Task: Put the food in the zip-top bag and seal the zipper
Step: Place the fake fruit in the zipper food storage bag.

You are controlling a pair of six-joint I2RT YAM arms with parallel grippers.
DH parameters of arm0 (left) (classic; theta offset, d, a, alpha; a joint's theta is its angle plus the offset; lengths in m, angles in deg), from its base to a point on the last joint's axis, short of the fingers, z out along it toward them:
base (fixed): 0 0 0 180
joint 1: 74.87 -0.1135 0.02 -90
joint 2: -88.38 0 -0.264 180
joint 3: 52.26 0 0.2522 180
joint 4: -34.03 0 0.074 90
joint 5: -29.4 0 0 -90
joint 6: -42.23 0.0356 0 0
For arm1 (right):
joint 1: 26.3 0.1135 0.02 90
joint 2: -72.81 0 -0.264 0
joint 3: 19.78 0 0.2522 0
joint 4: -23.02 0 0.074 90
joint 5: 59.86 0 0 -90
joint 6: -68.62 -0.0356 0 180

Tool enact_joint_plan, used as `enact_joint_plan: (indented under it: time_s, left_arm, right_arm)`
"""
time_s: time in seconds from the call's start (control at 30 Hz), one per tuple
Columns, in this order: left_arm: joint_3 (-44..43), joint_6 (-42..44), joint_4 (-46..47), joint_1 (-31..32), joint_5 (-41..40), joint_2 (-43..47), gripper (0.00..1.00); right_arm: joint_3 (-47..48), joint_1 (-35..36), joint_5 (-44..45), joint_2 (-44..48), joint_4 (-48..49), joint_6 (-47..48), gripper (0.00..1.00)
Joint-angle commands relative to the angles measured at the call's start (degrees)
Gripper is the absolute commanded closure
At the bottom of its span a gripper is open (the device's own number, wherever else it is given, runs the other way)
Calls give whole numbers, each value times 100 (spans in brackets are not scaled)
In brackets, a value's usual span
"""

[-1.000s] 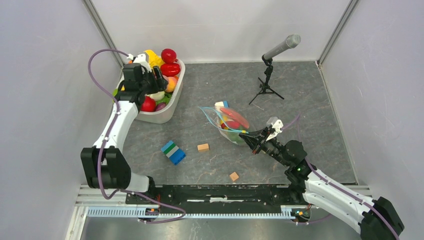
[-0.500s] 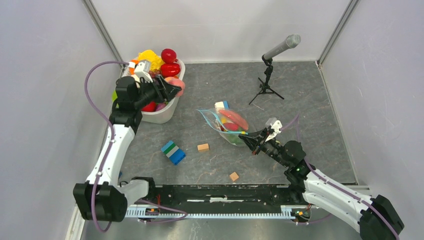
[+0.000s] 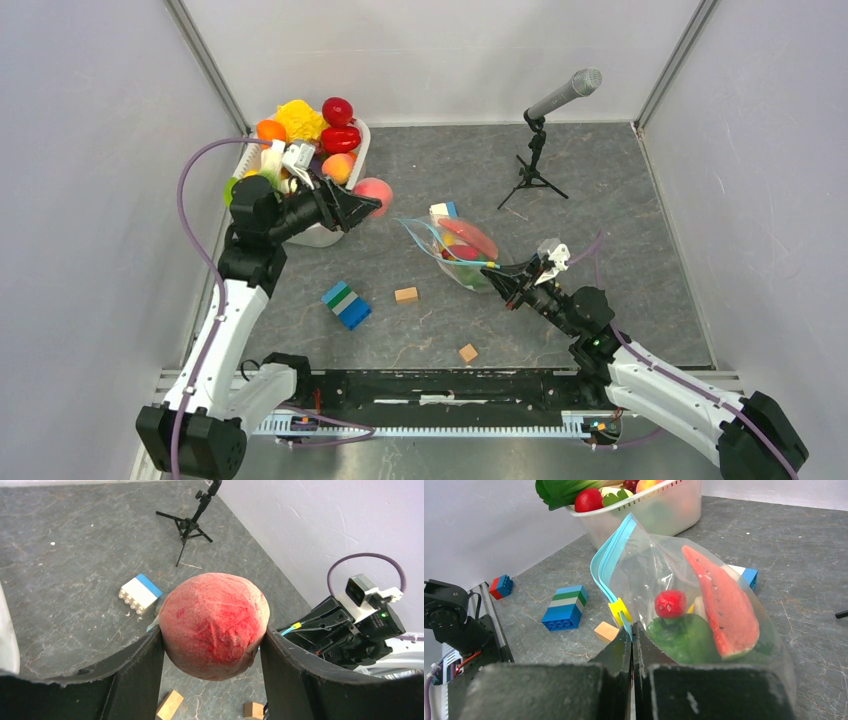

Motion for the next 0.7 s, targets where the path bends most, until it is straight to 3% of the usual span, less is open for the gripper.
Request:
enact_joint_plan:
  time_s: [0.0, 0.3, 0.67]
  left_arm:
    - [13, -282, 444, 53, 347, 167, 52]
    - [-23, -284, 721, 460, 705, 271, 53]
    - [12, 114, 743, 1355, 474, 181, 54]
  right_arm:
    - [-16, -10, 199, -10, 363, -29, 100]
    - [-14, -11, 239, -12, 330, -35, 100]
    - [4, -10, 223, 68, 261, -20, 100]
